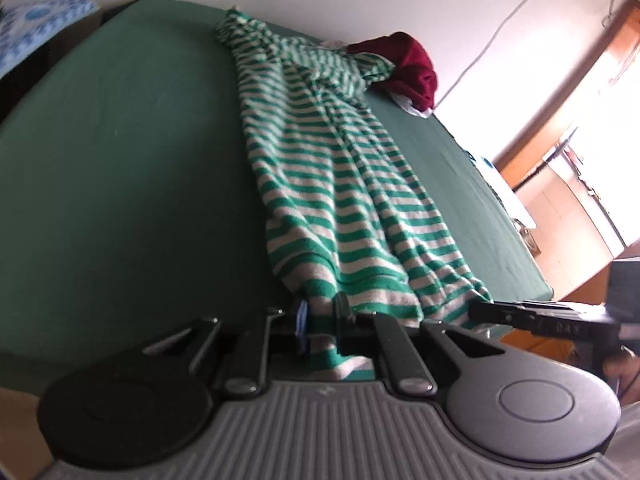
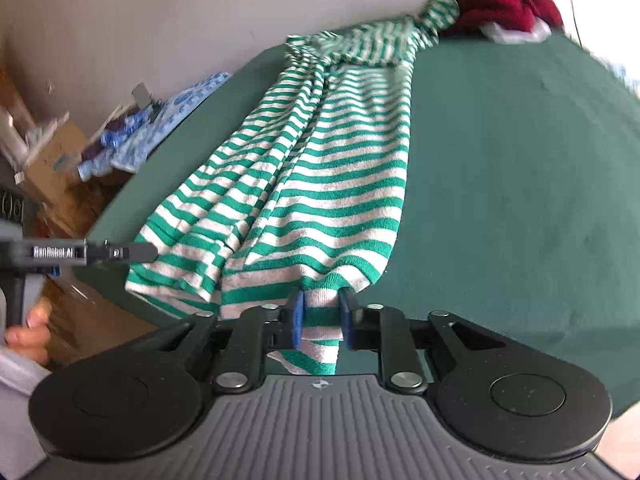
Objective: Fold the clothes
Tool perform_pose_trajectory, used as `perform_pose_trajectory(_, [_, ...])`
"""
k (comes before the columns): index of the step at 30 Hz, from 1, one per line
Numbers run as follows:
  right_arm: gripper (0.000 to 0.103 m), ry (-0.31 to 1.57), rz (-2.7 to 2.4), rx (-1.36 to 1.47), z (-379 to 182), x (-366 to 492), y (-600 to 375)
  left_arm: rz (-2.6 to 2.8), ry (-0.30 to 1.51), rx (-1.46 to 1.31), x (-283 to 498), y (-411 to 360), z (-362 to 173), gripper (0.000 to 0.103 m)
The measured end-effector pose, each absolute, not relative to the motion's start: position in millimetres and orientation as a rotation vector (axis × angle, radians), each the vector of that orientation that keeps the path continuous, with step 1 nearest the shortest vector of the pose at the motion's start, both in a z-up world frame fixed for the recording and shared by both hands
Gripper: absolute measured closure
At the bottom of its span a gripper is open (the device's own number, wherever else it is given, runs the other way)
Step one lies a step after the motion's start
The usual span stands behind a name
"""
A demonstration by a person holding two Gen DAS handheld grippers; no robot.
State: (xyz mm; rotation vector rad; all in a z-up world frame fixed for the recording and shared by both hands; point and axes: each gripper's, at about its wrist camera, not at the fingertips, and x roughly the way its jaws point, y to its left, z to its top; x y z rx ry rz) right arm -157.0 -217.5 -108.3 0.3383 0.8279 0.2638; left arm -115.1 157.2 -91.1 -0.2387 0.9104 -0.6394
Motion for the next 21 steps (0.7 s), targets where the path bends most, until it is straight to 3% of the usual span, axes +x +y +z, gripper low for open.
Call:
perform_pose_trajectory(7, [0.086, 0.865, 0.22, 0.672, -107.0, -146.4, -243.8, -0.672, 0.944, -0.233, -92.3, 158.9, -63.9, 0.097])
perform_pose_trajectory(21, [0.085, 0.818, 0.247, 0.837, -84.8, -69.1, -271.0, -0.523, 1.015, -0.336, 12.4, 146.4, -46.5, 0.096])
